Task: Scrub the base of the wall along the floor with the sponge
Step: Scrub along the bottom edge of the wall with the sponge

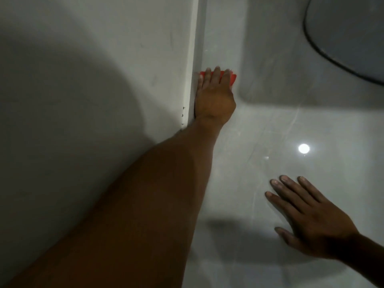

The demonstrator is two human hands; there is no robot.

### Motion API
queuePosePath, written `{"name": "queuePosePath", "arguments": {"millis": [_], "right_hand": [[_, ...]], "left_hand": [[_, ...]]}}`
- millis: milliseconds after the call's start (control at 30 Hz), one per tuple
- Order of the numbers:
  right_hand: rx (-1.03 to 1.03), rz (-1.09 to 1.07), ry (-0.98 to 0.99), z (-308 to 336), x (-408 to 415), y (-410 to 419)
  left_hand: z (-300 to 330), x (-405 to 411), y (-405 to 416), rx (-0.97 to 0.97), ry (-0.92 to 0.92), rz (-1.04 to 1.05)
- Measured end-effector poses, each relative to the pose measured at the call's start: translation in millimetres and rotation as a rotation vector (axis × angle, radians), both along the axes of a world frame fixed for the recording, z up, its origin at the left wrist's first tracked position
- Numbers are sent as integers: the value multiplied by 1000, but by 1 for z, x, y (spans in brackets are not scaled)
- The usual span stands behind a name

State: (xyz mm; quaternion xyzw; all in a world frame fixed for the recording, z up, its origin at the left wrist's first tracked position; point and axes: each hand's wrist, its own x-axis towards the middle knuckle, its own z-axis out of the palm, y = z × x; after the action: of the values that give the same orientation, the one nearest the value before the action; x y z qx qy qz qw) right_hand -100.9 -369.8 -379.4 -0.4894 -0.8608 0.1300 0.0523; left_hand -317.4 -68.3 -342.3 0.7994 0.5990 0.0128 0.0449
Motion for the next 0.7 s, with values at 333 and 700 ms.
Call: {"name": "queuePosePath", "arguments": {"millis": [333,700], "right_hand": [[-1,6,7,0,0,-1],[12,24,-9,1,0,0]], "left_hand": [[8,-46,-208,-49,-191,71],[0,-23,-122,3,-11,-216]]}}
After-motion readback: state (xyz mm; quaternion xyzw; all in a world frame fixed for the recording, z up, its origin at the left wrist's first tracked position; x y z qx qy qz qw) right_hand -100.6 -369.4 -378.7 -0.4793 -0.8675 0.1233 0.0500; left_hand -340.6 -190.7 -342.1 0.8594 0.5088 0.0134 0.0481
